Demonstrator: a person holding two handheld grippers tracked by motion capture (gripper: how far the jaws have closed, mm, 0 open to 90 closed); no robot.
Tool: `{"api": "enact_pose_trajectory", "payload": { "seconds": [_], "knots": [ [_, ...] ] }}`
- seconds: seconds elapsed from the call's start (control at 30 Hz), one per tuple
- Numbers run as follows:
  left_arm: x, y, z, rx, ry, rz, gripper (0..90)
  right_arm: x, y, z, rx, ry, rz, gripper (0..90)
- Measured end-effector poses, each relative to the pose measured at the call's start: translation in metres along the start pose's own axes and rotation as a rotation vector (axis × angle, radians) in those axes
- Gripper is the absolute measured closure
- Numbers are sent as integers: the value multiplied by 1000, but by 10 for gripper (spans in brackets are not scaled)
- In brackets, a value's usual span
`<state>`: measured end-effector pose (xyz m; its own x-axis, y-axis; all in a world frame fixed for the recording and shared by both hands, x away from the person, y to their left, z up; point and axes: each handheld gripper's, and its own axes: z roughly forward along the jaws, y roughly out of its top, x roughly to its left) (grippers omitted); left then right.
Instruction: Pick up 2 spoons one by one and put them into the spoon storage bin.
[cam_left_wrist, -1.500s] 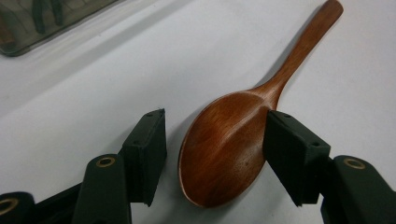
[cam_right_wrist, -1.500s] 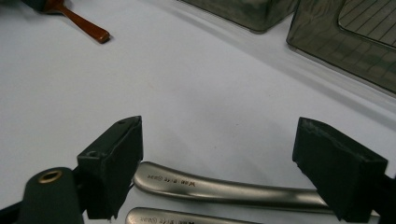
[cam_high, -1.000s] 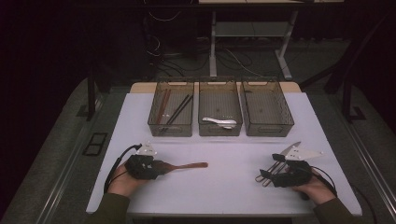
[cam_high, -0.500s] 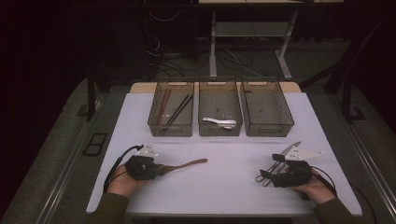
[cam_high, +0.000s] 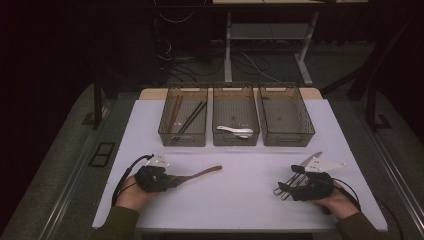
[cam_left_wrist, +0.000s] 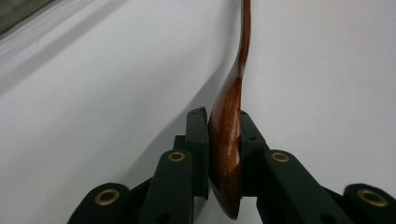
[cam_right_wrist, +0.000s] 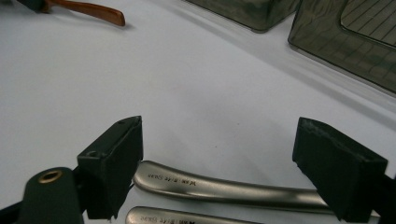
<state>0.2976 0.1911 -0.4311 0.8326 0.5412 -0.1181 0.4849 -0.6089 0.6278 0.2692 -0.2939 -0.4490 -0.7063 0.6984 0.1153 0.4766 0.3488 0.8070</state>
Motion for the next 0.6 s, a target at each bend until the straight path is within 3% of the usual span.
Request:
{"api": "enact_pose_trajectory", "payload": {
  "seconds": [0.37,0.6],
  "knots": [
    [-6,10,-3,-95,2,-46,783,1,0,1,7,-2,-9,160],
    [-10,18,-2,-129,2,-83,784,1,0,1,9,-3,-9,160]
  ]
}}
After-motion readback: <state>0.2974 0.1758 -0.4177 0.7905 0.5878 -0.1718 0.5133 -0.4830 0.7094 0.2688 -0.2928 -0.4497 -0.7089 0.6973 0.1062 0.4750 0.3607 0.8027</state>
